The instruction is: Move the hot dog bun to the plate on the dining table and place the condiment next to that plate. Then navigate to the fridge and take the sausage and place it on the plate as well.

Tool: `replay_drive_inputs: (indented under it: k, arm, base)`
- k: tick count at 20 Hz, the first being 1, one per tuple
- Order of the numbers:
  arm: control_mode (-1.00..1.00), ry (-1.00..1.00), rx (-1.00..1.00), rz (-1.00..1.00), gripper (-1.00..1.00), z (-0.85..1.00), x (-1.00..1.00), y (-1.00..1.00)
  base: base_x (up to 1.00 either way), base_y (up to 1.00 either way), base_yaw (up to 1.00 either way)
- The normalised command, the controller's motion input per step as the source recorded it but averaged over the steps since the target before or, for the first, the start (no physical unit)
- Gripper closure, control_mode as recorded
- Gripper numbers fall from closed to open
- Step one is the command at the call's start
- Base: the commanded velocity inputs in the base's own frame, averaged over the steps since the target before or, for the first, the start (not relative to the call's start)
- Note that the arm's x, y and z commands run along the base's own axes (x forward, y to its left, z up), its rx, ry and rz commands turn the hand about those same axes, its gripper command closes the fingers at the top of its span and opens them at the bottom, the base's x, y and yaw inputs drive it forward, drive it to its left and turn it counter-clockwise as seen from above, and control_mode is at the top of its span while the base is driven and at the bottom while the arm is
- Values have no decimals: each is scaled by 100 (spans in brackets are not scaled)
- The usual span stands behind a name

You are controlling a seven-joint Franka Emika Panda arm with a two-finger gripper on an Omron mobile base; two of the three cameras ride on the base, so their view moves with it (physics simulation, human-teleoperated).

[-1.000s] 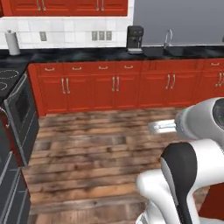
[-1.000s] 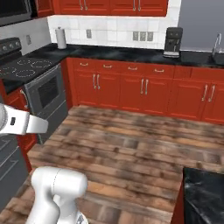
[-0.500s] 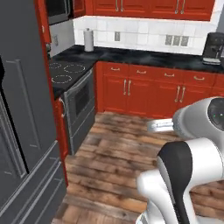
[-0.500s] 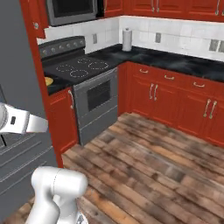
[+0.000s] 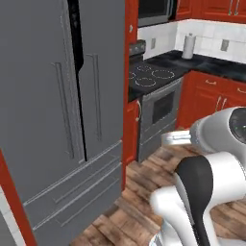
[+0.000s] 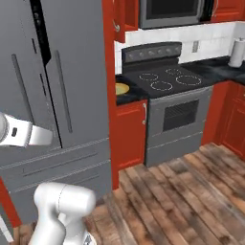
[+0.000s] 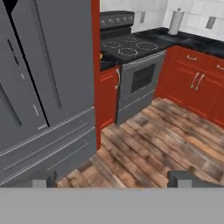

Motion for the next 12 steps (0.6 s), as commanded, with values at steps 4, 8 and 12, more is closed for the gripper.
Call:
replay_drive_inputs:
  k: [4,8,12]
  arm:
    - [100,0,0,0,-100,0,0,0]
    - [100,0,0,0,-100,0,0,0]
    - [100,0,0,0,-100,0,0,0]
  base:
    - [44,0,74]
    - [43,0,75]
    - [47,-22,71]
